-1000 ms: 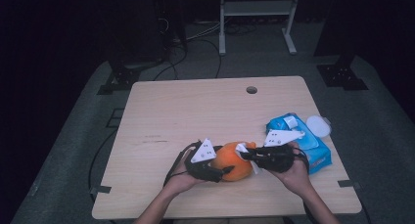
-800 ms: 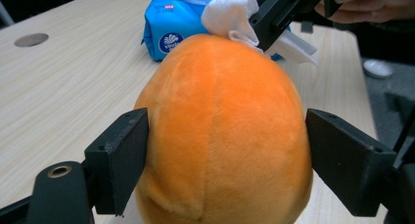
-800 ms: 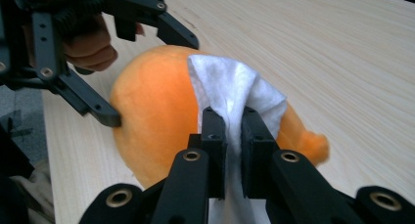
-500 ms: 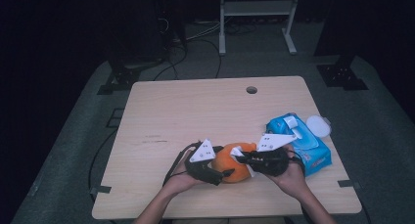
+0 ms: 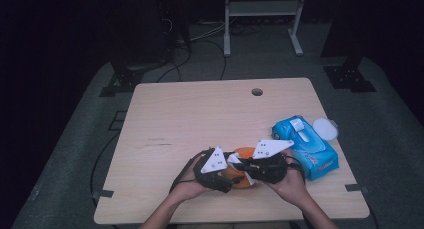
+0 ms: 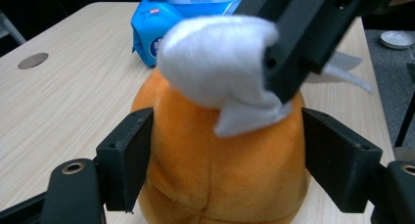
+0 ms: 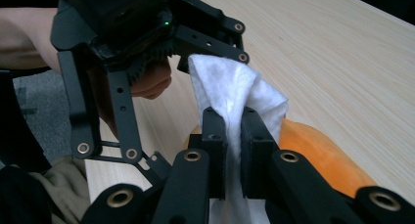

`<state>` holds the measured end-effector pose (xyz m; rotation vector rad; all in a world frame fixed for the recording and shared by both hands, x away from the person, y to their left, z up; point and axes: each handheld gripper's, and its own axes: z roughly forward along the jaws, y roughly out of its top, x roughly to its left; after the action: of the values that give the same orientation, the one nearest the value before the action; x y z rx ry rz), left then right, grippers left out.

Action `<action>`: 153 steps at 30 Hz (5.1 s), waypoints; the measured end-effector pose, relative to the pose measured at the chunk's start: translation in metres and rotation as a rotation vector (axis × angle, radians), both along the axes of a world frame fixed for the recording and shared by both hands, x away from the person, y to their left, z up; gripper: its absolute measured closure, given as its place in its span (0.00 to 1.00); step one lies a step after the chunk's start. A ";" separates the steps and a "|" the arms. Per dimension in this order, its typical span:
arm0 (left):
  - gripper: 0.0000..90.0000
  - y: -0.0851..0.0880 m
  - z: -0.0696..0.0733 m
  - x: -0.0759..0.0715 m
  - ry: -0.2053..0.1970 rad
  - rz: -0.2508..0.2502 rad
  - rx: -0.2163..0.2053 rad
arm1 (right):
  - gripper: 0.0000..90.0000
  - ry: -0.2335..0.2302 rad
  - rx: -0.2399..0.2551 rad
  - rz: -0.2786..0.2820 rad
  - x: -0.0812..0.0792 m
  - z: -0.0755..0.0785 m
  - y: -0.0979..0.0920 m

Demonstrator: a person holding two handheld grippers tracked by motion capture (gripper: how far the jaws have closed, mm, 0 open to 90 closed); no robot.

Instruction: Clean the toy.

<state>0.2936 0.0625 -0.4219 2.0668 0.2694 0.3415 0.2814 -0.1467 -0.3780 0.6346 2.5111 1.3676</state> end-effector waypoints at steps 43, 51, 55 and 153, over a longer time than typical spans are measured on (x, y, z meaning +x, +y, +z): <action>0.26 0.022 -0.016 0.018 0.109 -0.012 -0.035 | 0.91 0.111 0.086 -0.145 0.028 -0.017 -0.051; 0.26 0.032 -0.020 0.021 0.133 -0.019 -0.028 | 0.91 0.089 0.063 -0.130 0.029 -0.020 -0.045; 0.26 0.034 -0.020 0.024 0.143 -0.024 -0.030 | 0.91 0.130 0.074 -0.186 0.038 -0.031 -0.062; 0.29 0.014 -0.001 0.015 0.135 0.034 -0.173 | 0.92 0.072 0.123 -0.117 0.025 -0.007 -0.038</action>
<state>0.3087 0.0767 -0.4228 1.9188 0.4019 0.1915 0.3064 -0.1844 -0.3846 0.8552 2.4144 1.4898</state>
